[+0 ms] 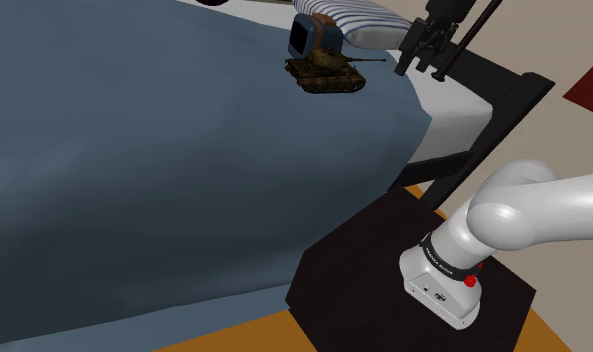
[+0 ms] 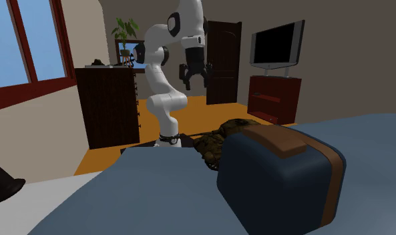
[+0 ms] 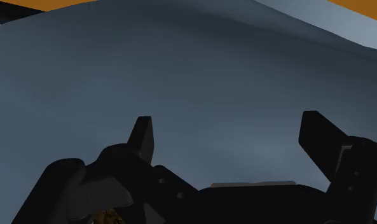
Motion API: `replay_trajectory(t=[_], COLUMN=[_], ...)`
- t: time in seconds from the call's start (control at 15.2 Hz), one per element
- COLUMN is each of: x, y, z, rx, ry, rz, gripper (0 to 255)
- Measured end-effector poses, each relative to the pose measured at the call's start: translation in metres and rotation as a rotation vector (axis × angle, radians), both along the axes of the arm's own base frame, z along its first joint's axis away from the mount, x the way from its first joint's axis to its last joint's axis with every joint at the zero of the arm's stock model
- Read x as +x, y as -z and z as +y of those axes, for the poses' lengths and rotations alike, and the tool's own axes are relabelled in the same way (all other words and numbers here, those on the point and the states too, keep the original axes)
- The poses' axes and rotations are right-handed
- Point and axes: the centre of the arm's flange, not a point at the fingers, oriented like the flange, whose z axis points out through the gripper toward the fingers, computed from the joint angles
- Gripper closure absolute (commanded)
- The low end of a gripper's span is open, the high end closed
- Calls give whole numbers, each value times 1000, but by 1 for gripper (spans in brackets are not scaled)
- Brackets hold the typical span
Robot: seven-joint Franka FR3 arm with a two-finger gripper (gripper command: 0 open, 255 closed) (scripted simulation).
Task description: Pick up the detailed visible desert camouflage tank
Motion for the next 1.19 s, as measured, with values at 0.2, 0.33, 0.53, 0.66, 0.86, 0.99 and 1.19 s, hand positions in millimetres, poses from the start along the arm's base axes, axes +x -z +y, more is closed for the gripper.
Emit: replay_trajectory(t=[0.2, 0.33, 0.53, 0.66, 0.86, 0.99, 1.19], x=[8, 22, 50, 72, 107, 132, 169], y=[1, 6, 12, 16, 22, 27, 34], z=[-14, -41, -70, -88, -113, -124, -137], rx=[12, 28, 54, 71, 97, 115, 141], ry=[-58, -150, -305, -409, -565, -669, -824], rz=[-10, -25, -50, -68, -93, -110, -135], gripper=[0, 0, 0, 0, 0, 0, 0])
